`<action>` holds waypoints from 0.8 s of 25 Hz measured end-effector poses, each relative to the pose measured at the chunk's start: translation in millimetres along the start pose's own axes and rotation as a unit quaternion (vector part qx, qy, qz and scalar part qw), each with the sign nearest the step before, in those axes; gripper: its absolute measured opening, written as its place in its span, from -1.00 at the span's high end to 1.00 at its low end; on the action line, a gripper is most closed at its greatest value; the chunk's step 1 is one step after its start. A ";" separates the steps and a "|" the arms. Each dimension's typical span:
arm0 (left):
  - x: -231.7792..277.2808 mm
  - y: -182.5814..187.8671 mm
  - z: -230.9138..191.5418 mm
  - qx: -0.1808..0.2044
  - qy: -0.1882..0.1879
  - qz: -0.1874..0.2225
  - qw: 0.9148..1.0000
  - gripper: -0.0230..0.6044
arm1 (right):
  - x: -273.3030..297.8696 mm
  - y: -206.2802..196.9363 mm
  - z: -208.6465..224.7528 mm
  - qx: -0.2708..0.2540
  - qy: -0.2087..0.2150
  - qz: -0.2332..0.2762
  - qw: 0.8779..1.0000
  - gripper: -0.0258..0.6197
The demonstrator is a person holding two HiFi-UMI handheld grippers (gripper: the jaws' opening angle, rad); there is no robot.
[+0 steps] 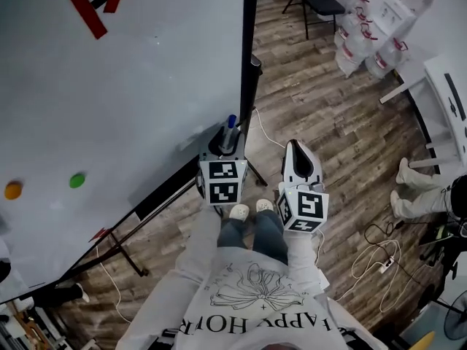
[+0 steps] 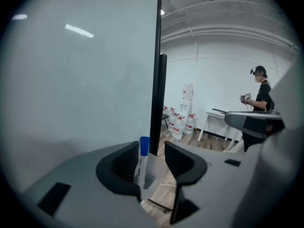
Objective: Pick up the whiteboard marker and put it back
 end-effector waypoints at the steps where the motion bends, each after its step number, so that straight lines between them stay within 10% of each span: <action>1: 4.5 1.8 2.6 0.002 0.006 -0.005 1.000 0.38 | 4.2 1.5 5.3 0.000 0.006 -0.003 1.000 0.88; 20: 56.2 6.2 12.1 0.003 0.109 -0.101 0.989 0.68 | 72.8 2.1 52.2 -0.018 0.110 -0.036 0.993 0.88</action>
Point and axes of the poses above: the fingertips, and each gripper's own axes: x forward along the fingers, z to its right, y out of its top, the point moved 10 cm from there along -x, backward along the fingers, and after that the axes turned 2 degrees about -z, right-handed, at the moved point
